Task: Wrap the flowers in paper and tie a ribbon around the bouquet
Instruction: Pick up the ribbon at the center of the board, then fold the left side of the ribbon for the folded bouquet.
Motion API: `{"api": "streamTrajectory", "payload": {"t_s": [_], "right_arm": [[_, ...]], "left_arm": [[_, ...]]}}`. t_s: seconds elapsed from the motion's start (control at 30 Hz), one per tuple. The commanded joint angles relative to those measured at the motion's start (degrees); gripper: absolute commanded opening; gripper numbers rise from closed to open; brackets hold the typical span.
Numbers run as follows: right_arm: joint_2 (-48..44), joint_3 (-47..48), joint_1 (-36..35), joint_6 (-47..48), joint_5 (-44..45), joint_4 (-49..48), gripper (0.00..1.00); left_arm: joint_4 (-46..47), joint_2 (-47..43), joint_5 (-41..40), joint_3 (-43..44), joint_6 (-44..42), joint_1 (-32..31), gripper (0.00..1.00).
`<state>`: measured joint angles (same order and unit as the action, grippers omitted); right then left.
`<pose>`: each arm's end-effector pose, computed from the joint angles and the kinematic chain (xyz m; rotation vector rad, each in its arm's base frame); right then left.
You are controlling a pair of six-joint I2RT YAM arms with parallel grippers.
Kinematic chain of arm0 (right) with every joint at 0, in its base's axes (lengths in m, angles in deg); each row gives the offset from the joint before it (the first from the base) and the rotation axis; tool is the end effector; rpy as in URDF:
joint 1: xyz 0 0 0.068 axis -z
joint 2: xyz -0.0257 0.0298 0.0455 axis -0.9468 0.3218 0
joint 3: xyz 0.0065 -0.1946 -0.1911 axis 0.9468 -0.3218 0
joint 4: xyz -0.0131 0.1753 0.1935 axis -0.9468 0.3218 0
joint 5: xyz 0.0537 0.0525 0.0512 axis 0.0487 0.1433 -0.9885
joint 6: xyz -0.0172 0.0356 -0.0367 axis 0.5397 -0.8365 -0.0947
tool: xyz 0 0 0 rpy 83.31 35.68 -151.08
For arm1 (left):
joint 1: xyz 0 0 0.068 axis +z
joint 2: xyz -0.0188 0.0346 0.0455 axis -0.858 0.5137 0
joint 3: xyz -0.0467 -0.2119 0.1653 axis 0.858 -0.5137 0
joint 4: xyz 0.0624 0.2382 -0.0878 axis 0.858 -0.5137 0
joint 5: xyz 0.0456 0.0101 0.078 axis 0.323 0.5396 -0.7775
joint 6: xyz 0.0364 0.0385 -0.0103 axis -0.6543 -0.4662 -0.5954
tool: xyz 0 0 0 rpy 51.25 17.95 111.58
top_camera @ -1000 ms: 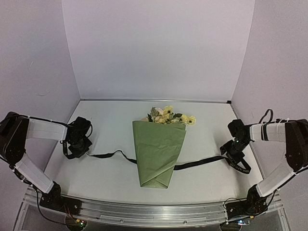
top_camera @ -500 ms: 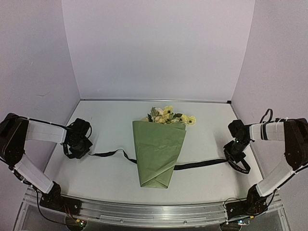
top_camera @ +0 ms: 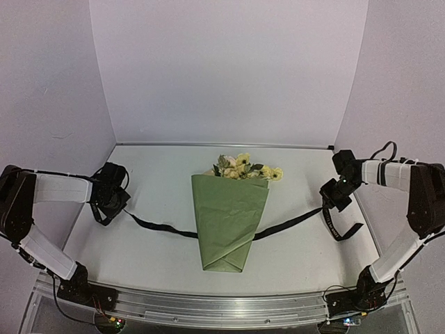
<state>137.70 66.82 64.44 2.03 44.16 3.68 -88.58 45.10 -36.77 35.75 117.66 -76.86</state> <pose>0.3038 0.0406 0.1882 1.2036 2.5461 0.4739 0.2571 -0.0708 0.1584 -1.1111 2.2743 -0.1625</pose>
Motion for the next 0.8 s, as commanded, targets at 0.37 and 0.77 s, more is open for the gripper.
{"api": "streamTrajectory", "payload": {"t_s": [0.37, 0.77], "right_arm": [[-0.23, 2.22, 0.96, 1.82, 1.0, 3.84, 0.0], [-0.24, 4.23, 0.91, 3.35, 3.62, 2.63, 0.0]], "left_arm": [[4.54, 4.14, 1.76, 6.0, -6.39, 4.38, 0.0], [7.12, 9.78, 8.0, 14.32, -9.84, 9.47, 0.0]]}}
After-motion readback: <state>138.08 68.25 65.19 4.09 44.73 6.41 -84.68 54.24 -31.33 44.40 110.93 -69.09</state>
